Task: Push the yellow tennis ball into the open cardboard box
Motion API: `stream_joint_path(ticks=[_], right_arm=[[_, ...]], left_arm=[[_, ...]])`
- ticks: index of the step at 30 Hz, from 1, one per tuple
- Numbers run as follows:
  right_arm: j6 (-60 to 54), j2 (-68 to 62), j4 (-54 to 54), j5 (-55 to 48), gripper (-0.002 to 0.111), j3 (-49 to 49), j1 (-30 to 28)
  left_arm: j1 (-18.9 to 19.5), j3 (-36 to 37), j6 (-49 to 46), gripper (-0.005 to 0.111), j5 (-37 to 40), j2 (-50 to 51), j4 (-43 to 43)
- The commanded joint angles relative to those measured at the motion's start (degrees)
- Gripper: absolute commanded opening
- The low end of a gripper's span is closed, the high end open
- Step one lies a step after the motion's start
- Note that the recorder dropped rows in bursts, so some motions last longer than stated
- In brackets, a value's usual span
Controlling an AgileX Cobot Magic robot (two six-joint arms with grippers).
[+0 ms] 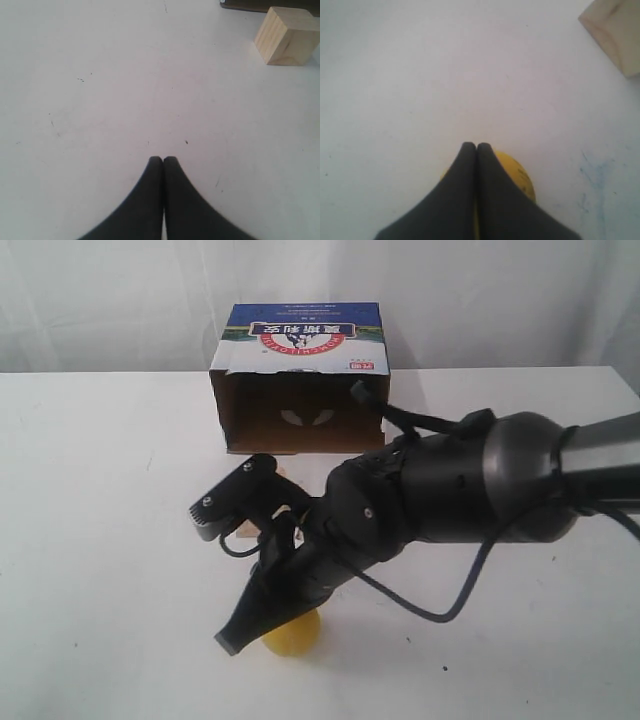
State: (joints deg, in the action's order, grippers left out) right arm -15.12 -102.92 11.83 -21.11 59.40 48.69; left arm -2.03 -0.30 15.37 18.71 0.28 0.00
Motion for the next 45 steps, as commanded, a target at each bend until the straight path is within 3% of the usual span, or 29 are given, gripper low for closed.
stream_joint_path(ticks=[1,10,15,18,20,27,38,45], right_arm=[[1.4,2.2,-3.5,-5.9,0.000,-3.6,-3.3],[2.4,11.5,-9.1,-6.2,0.000,-5.5,-11.2],[3.5,15.8,-6.8,-9.3,0.000,-5.5,-10.5],[5.5,16.0,-9.2,-13.4,0.000,-6.4,-10.6],[7.8,15.8,-13.8,-13.4,0.000,-7.4,-12.6],[8.4,12.3,-14.9,-13.3,0.000,-9.8,-19.3],[8.9,11.3,-13.8,-8.7,0.000,-11.2,-19.6],[7.6,11.3,-14.4,-6.0,0.000,-3.1,-19.4]], left_arm=[[-0.3,0.3,-0.3,0.000,1.9,-0.3,0.0],[-0.3,0.3,-0.3,0.000,1.9,-0.3,0.0],[-0.3,0.3,-0.3,0.000,1.9,-0.3,0.0],[-0.3,0.3,-0.3,0.000,1.9,-0.3,0.0],[-0.3,0.3,-0.3,0.000,1.9,-0.3,0.0],[-0.3,0.3,-0.3,0.000,1.9,-0.3,0.0],[-0.3,0.3,-0.3,0.000,1.9,-0.3,0.0],[-0.3,0.3,-0.3,0.000,1.9,-0.3,0.0]])
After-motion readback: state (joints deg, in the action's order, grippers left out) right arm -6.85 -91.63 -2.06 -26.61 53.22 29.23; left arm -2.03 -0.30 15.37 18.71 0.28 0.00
